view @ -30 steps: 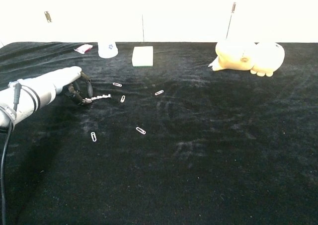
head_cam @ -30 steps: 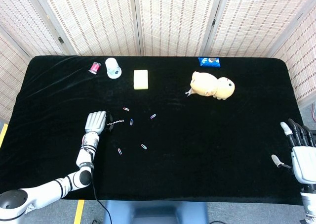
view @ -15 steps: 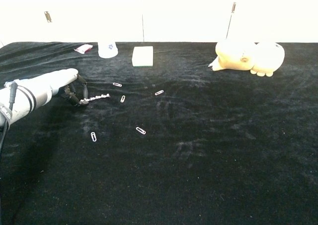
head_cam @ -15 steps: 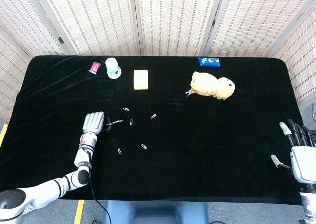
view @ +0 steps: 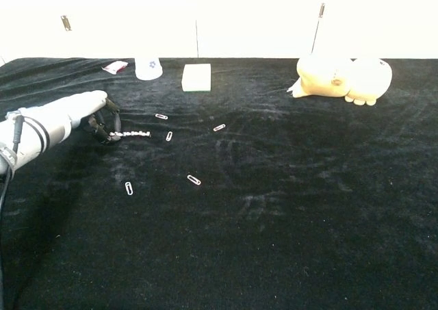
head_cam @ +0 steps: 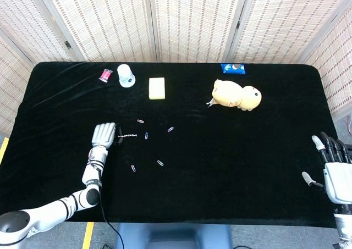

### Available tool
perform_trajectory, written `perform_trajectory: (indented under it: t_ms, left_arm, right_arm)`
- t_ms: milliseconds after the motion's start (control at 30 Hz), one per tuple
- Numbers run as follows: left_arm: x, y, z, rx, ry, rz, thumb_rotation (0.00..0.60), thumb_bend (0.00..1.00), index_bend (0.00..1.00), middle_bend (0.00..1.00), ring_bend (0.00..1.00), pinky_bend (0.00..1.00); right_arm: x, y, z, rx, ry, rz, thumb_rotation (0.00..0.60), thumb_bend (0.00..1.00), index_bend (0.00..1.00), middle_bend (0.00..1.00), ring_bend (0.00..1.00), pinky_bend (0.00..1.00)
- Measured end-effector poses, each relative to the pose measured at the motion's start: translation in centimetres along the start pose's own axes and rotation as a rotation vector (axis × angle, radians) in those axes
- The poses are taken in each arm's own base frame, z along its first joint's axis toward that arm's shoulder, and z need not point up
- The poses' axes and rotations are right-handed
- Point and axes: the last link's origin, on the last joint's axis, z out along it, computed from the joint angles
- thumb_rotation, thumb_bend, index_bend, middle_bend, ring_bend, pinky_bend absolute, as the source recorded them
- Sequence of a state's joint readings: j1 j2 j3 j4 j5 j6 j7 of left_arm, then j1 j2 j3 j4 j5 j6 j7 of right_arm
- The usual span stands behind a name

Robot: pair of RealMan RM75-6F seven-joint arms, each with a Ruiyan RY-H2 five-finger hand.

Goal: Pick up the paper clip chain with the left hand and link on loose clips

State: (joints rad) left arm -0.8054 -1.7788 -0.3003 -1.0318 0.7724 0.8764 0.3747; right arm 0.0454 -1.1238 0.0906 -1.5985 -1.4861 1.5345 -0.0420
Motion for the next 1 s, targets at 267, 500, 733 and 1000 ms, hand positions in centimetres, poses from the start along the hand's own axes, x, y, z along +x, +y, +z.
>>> perform_trajectory:
  t_ms: [267,500,733,1000]
  left_arm:
    - [1.9,-0.3,-0.9,-0.024,0.042,-0.018,0.600,0.60,0.75,1.00,1.00,1.00]
    - [3.8,0.1,-2.2,-0.053,0.073,-0.017,0.600,0.61,0.76,1.00,1.00,1.00]
    - [4.0,0.0,-2.6,-0.051,0.068,-0.023,0.600,0.61,0.76,1.00,1.00,1.00]
    - [4.4,0.0,-2.7,-0.057,0.074,-0.044,0.600,0.62,0.76,1.00,1.00,1.00]
  right_arm:
    - [-0.2,-0.1,0.3,-0.003,-0.013,-0.003,0.600,0.23,0.00,0.00,0.00,0.00]
    - [-0.3,-0.1,0.5,-0.004,-0.019,-0.001,0.600,0.23,0.00,0.00,0.00,0.00]
    - [-0.2,0.0,0.4,-0.003,-0.015,0.000,0.600,0.23,0.00,0.00,0.00,0.00]
    - [-0.3,0.0,0.5,-0.004,-0.018,-0.001,0.600,0.23,0.00,0.00,0.00,0.00]
